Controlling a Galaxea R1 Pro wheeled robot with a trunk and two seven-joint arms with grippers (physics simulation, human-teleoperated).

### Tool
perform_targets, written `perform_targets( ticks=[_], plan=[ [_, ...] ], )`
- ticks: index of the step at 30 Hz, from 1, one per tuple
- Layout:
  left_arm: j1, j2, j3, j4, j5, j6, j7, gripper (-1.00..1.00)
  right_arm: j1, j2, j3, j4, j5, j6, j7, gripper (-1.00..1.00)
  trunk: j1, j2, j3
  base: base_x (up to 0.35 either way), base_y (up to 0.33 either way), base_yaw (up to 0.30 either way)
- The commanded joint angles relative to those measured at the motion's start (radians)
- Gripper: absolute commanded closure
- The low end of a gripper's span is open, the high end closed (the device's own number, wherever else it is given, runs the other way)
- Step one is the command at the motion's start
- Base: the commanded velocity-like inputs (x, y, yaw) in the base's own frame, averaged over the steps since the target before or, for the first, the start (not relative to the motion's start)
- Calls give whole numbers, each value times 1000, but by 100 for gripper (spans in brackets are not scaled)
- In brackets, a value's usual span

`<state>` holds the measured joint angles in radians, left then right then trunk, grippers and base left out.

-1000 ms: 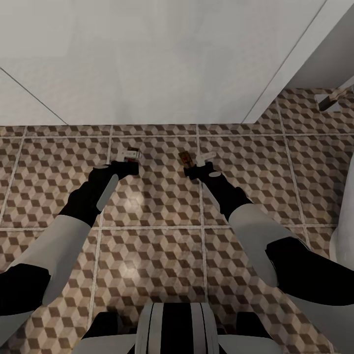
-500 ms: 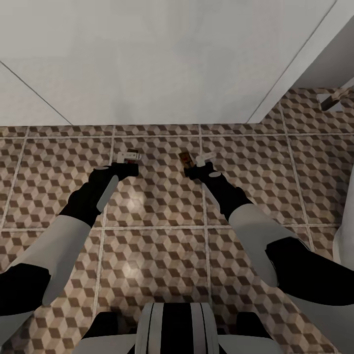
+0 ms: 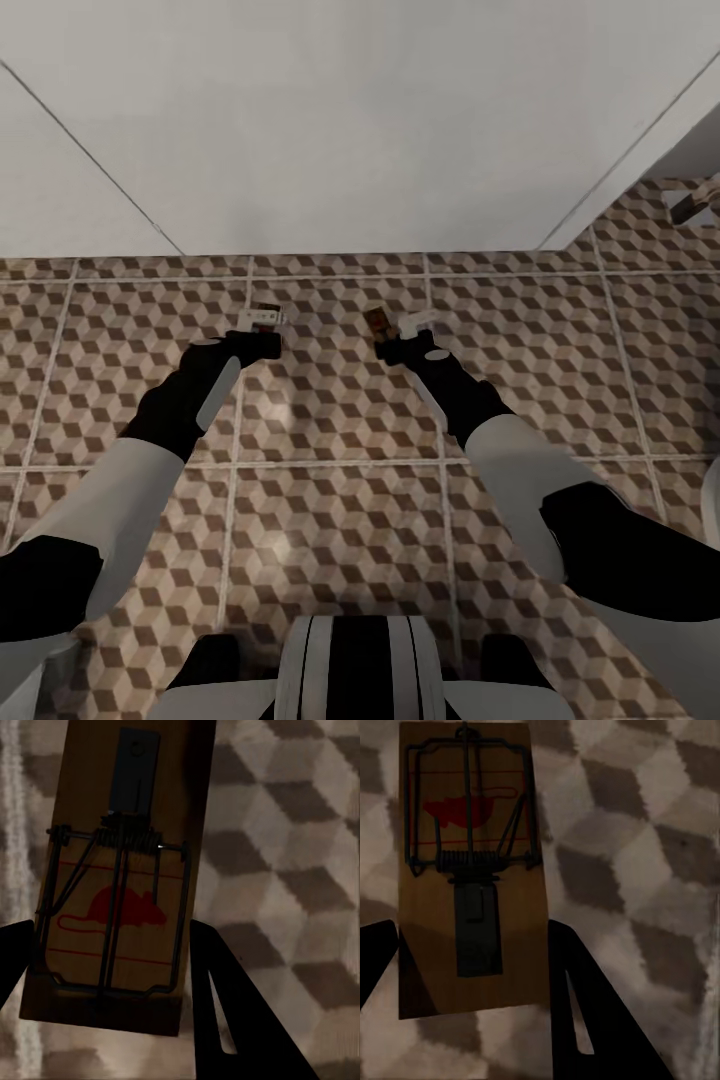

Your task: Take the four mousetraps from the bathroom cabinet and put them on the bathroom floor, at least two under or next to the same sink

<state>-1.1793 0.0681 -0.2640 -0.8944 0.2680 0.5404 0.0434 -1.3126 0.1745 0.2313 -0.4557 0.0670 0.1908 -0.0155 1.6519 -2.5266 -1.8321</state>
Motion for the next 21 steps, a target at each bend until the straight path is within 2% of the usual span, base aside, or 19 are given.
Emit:
perform_targets(
  ticks=[1,8,21],
  plan=[
    [0,1,-4,-2,4,4,4,100,0,0,2,-1,7,6,-1,100,0,0,0,0,108,0],
    [0,2,-4,-1,4,4,5,100,0,0,2,-2,7,6,-1,100,0,0,0,32,32,0],
    [0,1,-4,6,4,4,5,100,1,0,2,-2,7,6,-1,100,0,0,0,168,1,0]
  ],
)
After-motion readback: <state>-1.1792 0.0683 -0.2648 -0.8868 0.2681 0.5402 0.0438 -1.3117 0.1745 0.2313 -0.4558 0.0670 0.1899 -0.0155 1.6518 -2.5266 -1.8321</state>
